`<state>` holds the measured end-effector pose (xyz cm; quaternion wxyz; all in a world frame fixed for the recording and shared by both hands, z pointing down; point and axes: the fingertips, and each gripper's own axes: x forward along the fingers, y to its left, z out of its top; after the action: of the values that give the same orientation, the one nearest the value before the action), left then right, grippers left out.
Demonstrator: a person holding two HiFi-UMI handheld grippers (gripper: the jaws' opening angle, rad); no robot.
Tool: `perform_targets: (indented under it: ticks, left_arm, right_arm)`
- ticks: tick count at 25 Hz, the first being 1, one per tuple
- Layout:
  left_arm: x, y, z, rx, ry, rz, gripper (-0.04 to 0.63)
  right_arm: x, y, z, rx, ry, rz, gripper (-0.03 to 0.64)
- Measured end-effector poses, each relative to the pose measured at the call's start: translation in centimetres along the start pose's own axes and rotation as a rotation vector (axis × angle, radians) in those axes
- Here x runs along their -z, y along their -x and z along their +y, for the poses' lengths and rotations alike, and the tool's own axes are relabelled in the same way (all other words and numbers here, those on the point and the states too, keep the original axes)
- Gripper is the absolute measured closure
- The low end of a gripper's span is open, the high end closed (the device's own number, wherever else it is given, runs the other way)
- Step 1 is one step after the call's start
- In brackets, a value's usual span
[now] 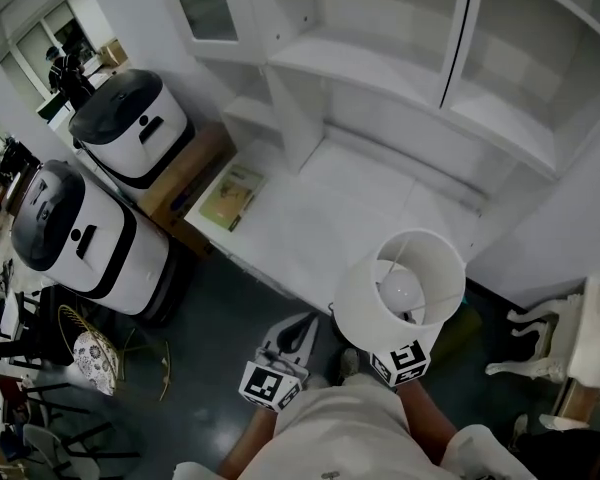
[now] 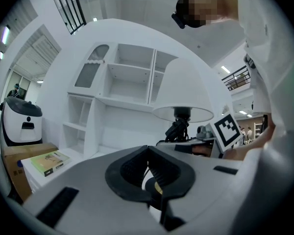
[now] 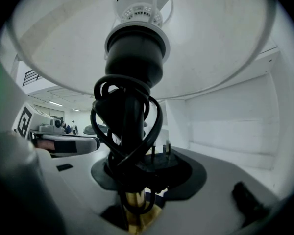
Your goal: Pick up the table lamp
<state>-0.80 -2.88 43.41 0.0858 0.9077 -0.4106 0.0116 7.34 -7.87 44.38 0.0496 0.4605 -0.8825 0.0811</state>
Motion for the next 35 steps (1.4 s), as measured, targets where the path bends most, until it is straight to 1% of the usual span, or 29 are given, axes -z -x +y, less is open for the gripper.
perform_targets:
  ticks: [5,10,14,18,25,35]
  left_arm:
    - [-1.1,2.2,1.0,0.008,-0.008,-0.015,0.586]
    - [-1.5,5.2,1.9,0.024,0.002,-0.037,0.584]
    - [-1.6,7.2,2.3,0.059,-0.002,-0.033,0.584]
    - [-1.4,9.1,2.7,0.096,0.004,-0.035,0.584]
    - [-1.0,10.5,2.6,0.161,0.004,-0.038,0.586]
    - [-2.0,9.5,0.7,0.153,-0.006,-0.051,0.586]
  right_arm:
    - [-0.6,0.5,2.3,0.017,0.005,-0.006,0.426]
    - [-1.3,0.7,5.4,0.035,0.018,-0.012,0.426]
    - [-1.6,1.1,7.5,0.054,0.009,-0.017,0.426]
    - [-1.6,1.9,9.1,0.096,0.008,-0.025,0.426]
    - [-1.4,3.4,10.3,0.163,0.029,-0.017,0.426]
    - [-1.2,5.4,9.9,0.158,0.025,-0.024,0.426]
